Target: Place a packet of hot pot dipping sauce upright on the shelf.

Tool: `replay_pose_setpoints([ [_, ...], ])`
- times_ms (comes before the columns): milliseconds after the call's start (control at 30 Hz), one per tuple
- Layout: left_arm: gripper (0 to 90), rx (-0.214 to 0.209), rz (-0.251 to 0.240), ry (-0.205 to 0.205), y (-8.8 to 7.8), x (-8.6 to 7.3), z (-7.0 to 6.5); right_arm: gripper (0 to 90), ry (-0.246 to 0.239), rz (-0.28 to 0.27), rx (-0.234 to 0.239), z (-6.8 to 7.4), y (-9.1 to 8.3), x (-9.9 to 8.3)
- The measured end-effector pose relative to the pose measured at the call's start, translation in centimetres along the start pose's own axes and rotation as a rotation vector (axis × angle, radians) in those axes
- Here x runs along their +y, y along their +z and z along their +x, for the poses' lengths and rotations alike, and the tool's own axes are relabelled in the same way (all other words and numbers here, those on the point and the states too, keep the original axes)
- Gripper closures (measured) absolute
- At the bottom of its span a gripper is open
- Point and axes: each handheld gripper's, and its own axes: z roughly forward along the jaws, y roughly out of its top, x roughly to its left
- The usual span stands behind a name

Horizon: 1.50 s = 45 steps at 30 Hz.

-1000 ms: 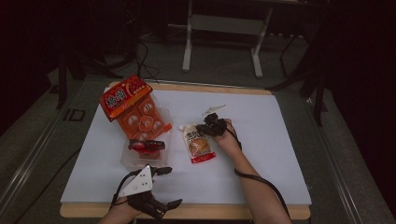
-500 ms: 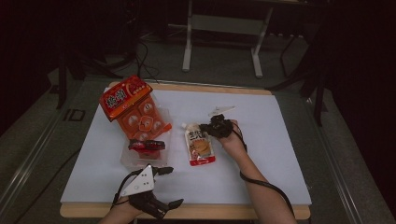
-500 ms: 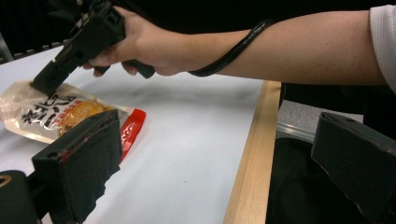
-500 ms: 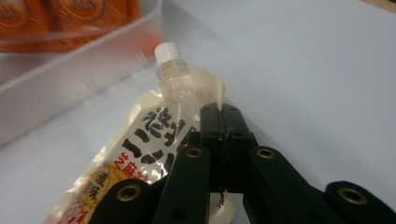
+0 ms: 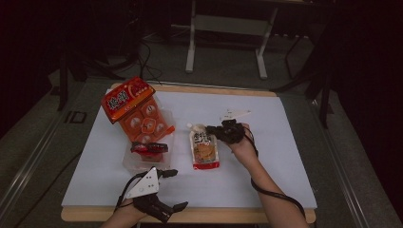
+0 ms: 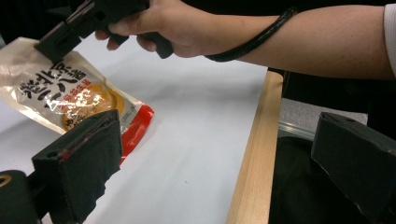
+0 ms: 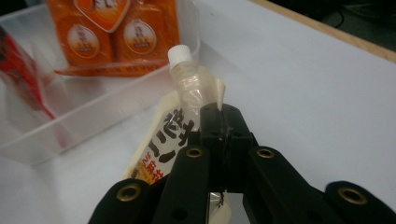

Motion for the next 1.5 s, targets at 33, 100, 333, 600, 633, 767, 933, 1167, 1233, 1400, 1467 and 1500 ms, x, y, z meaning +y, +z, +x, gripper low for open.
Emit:
replay_pose_setpoints([
  [33, 2.4, 0.0, 0.0, 0.0, 0.0, 0.0, 0.0, 89.7, 0.0, -0.005, 0.004, 0.2, -0.3, 0.1],
  [100, 2.4, 0.008, -0.001, 0.002, 0.0, 0.0, 0.0, 89.7, -0.003, -0.011, 0.006, 0.4, -0.5, 0.1],
  [333, 2.5, -0.009, -0.027, 0.019, 0.1, 0.0, 0.0, 89.7, -0.025, -0.045, 0.022, 1.6, -2.3, 0.1],
  [600, 5.0, -0.036, 0.0, 0.017, 0.3, 0.3, -0.3, 89.7, -0.043, -0.08, 0.054, 3.0, -4.0, -0.1],
  [633, 4.6, -0.036, 0.0, 0.017, 0.3, 0.3, -0.3, 89.7, -0.047, -0.085, 0.06, 3.3, -4.2, -0.1],
  [767, 2.4, -0.046, 0.032, -0.004, 0.5, 0.5, -0.5, 89.8, -0.069, -0.097, 0.074, 4.2, -4.8, -0.1],
  [933, 2.2, -0.021, 0.014, 0.001, 0.3, 0.8, -0.5, 89.7, -0.095, -0.111, 0.091, 5.4, -5.5, -0.1],
  [1167, 2.2, -0.004, 0.007, 0.002, 0.2, 0.8, -0.3, 89.8, -0.109, -0.117, 0.097, 6.3, -6.3, -0.3],
  [1233, 2.2, -0.006, 0.005, -0.003, 0.3, 0.9, -0.3, 89.7, -0.109, -0.126, 0.098, 6.5, -6.7, -0.3],
  [1400, 2.2, -0.007, -0.007, -0.014, 0.3, 1.2, -0.2, 89.8, -0.102, -0.148, 0.098, 6.9, -8.0, -0.4],
  [1467, 2.2, -0.003, -0.007, -0.013, 0.3, 1.3, -0.2, 89.8, -0.102, -0.154, 0.097, 7.1, -8.7, -0.4],
  [1500, 2.2, -0.002, -0.012, -0.015, 0.3, 1.4, -0.1, 89.7, -0.104, -0.158, 0.095, 7.2, -9.1, -0.4],
])
